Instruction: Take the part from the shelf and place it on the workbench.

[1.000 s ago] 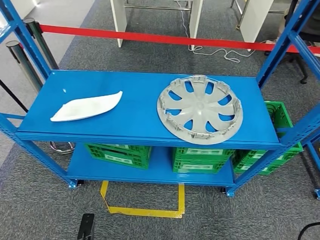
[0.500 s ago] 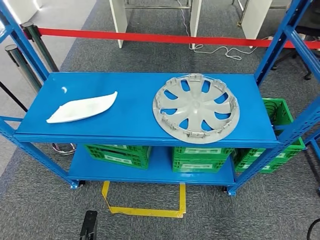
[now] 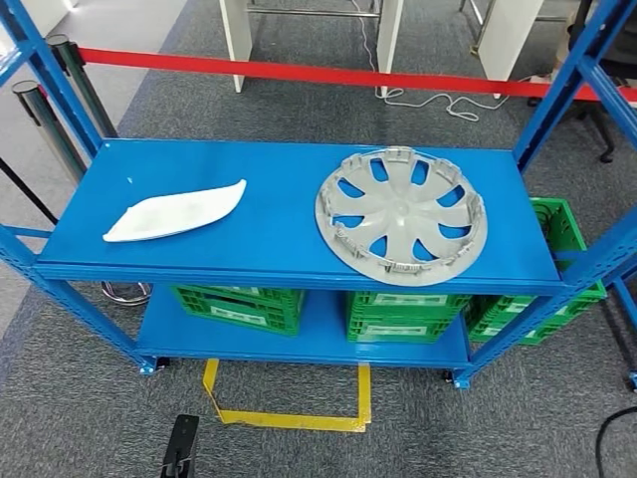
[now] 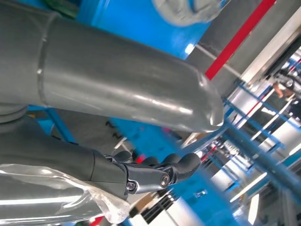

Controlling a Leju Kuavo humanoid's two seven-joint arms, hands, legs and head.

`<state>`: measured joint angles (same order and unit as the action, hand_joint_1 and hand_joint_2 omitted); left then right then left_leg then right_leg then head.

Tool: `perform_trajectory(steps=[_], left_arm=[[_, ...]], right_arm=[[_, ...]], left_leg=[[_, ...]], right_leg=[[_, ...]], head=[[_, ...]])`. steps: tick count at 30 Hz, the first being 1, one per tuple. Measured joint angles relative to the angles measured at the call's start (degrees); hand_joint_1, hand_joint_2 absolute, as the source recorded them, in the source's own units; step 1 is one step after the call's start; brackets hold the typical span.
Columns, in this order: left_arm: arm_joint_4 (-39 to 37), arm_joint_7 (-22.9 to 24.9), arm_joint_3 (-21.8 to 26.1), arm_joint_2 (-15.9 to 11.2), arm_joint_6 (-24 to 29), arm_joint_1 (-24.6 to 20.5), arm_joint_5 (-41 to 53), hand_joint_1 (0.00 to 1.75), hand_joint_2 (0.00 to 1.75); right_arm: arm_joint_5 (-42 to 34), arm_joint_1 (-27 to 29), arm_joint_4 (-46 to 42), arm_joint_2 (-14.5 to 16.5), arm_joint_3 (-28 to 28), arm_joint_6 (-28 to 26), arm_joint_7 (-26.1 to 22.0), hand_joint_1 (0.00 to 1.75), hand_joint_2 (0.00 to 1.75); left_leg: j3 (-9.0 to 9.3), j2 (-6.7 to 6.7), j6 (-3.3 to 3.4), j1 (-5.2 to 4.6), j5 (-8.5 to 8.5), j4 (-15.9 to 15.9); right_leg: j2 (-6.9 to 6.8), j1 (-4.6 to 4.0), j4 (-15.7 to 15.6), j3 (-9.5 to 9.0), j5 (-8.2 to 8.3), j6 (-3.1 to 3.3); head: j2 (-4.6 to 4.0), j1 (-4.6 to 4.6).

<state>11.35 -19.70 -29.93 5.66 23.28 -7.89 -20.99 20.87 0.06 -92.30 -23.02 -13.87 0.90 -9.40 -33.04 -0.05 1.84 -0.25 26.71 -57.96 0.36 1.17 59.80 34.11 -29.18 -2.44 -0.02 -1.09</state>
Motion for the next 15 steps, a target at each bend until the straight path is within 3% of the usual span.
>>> perform_trajectory(steps=[3, 4, 5, 6, 7, 9, 11, 13, 15], left_arm=[[0.0, 0.9, -0.6, 0.3, -0.3, -0.4, 1.0, 0.00, 0.00], [0.0, 1.2, -0.8, 0.4, -0.4, -0.5, 1.3, 0.00, 0.00], [0.0, 1.5, -1.0, 0.4, -0.4, -0.5, 1.5, 0.00, 0.00], [0.0, 1.9, -1.2, 0.4, -0.5, -0.5, 1.7, 0.00, 0.00], [0.0, 2.1, -1.3, 0.5, -0.6, -0.5, 1.9, 0.00, 0.00], [0.0, 2.6, -1.6, 0.6, -0.8, -0.7, 2.2, 0.00, 0.00], [0.0, 3.0, -1.8, 0.6, -0.9, -0.7, 2.5, 0.00, 0.00], [0.0, 3.6, -2.1, 0.6, -1.0, -0.7, 2.9, 0.00, 0.00], [0.0, 4.5, -2.5, 0.6, -1.1, -0.9, 3.6, 0.00, 0.00]], right_arm=[[0.7, -3.6, 2.1, 0.0, 3.6, 0.2, 0.8, 0.00, 0.00], [0.8, -4.5, 2.7, 0.0, 5.0, 0.3, 1.0, 0.00, 0.00], [1.0, -5.3, 3.2, 0.0, 6.2, 0.4, 1.2, 0.00, 0.00], [1.0, -6.1, 3.6, 0.0, 7.4, 0.4, 1.4, 0.00, 0.00], [1.1, -6.9, 3.9, 0.0, 8.4, 0.5, 1.5, 0.00, 0.00], [1.1, -8.4, 4.3, 0.0, 10.2, 0.6, 1.7, 0.00, 0.00], [1.2, -9.4, 4.9, 0.0, 11.9, 0.7, 2.0, 0.00, 0.00], [1.3, -10.2, 5.4, 0.0, 13.5, 0.7, 2.3, 0.00, 0.00], [0.9, -11.7, 6.2, 0.1, 15.0, 0.8, 2.4, 0.00, 0.00]], left_leg=[[-0.01, 0.07, 0.50, -0.18, -0.16, 0.1], [-0.01, 0.07, 0.52, -0.28, -0.15, 0.1], [0.01, 0.06, 0.53, -0.35, -0.14, 0.0], [0.05, 0.04, 0.52, -0.40, -0.12, 0.0], [0.10, 0.02, 0.49, -0.43, -0.07, -0.1], [-0.02, -0.06, 0.25, -0.56, 0.07, -0.3], [-0.35, -0.14, -0.18, -0.66, 0.02, -0.5], [-0.52, -0.16, -0.67, -0.57, 0.00, -0.5], [-1.16, -0.15, -1.24, -0.47, 1.27, -2.2]], right_leg=[[-0.12, 0.02, 11.0, 5.39, -4.78, -0.22], [-0.13, 0.02, 13.8, 6.85, -5.45, -0.23], [-0.14, 0.02, 14.5, 7.32, -5.01, -0.18], [-0.15, 0.01, 12.6, 6.55, -3.42, -0.06], [-0.18, 0.02, 8.9, 4.81, -1.21, 0.07], [-0.20, -0.10, 1.3, 1.01, 1.55, 0.32], [-0.12, -0.34, -1.5, -0.43, 1.72, 0.59], [-0.03, -0.41, -1.8, -0.47, 1.91, 1.10], [-0.05, -0.27, -2.0, -0.57, 2.11, 1.77]], head=[[0.00, 0.31], [0.00, 0.32], [0.00, 0.33], [0.00, 0.32], [0.00, 0.32], [0.00, 0.32], [0.00, 0.28], [0.00, 0.25], [0.00, 0.21]])
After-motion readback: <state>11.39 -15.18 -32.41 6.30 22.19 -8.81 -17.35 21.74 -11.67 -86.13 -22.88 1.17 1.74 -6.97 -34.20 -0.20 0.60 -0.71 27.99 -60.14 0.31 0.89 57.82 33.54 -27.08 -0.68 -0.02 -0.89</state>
